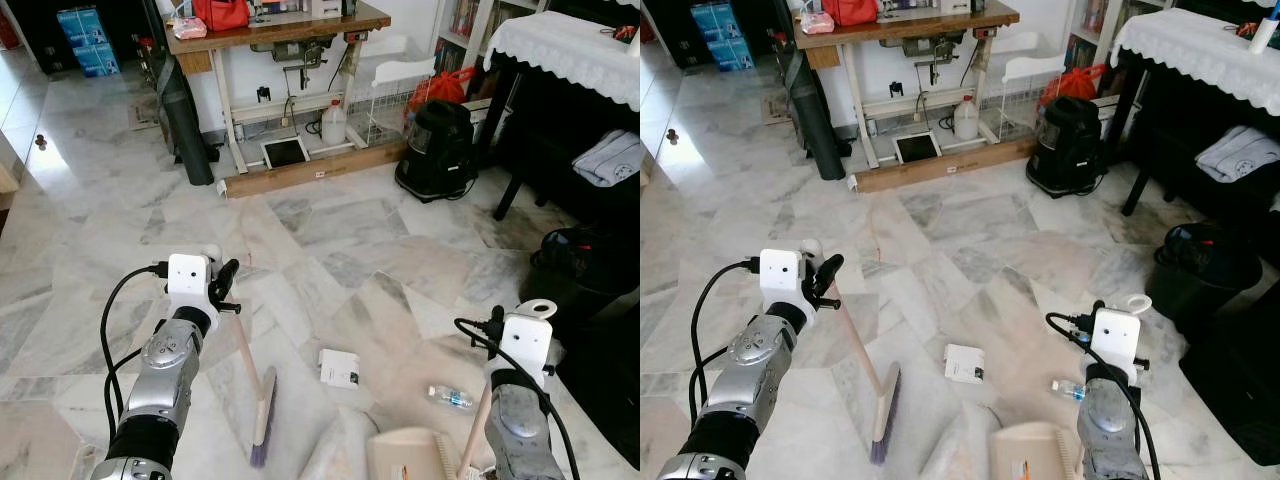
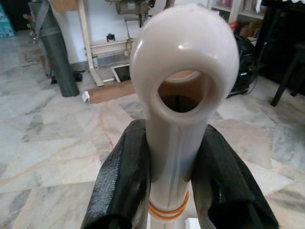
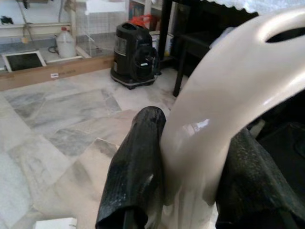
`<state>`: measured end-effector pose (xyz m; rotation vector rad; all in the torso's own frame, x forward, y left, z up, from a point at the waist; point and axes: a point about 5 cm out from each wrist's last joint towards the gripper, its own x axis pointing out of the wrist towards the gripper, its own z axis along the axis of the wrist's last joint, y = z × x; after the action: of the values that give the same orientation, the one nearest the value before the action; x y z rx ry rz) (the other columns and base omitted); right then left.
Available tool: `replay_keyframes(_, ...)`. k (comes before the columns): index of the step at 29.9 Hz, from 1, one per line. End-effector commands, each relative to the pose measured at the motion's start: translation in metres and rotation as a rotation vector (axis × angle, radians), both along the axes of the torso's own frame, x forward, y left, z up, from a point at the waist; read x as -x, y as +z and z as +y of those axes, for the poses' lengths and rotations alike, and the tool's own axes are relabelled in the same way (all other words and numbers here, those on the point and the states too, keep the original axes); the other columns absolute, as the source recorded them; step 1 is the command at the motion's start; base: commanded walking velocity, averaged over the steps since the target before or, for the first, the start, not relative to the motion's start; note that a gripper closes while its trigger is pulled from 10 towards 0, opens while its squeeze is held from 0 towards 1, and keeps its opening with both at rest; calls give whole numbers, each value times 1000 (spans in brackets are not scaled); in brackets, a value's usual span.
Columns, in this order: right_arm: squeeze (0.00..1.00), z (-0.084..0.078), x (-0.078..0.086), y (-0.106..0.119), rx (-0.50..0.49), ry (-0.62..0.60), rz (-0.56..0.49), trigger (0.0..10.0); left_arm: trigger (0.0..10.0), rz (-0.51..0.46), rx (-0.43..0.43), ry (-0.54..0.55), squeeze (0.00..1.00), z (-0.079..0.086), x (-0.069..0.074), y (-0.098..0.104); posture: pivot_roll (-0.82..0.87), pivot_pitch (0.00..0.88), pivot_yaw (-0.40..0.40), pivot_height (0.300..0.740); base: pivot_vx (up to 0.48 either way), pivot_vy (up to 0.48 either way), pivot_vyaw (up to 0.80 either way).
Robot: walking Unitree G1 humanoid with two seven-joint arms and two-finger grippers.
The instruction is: Sweep floor
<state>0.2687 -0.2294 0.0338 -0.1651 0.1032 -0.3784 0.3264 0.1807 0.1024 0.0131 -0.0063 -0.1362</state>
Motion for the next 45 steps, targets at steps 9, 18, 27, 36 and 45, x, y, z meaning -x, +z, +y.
replay_keyframes(9,0,9,-9,3,38,19,-38,10000,10000,-30,-5,-14,0,0,0,10,-63,60,28,740,0,0,0)
replay_keyframes(18,0,1,-27,30,69,-18,-161,10000,10000,-44,-4,-16,0,0,-1,13,-58,55,25,740,0,0,0)
replay_keyframes(27,0,3,-27,23,79,-9,-130,10000,10000,-44,-10,-28,0,-2,-1,13,-49,50,24,740,0,0,0)
replay_keyframes(36,0,17,-5,-15,26,-6,22,10000,10000,-46,-27,-46,0,1,3,15,-26,59,30,740,0,0,0)
replay_keyframes(45,0,23,0,-23,26,11,58,10000,10000,13,-47,-92,0,-3,6,6,-28,63,30,740,0,0,0)
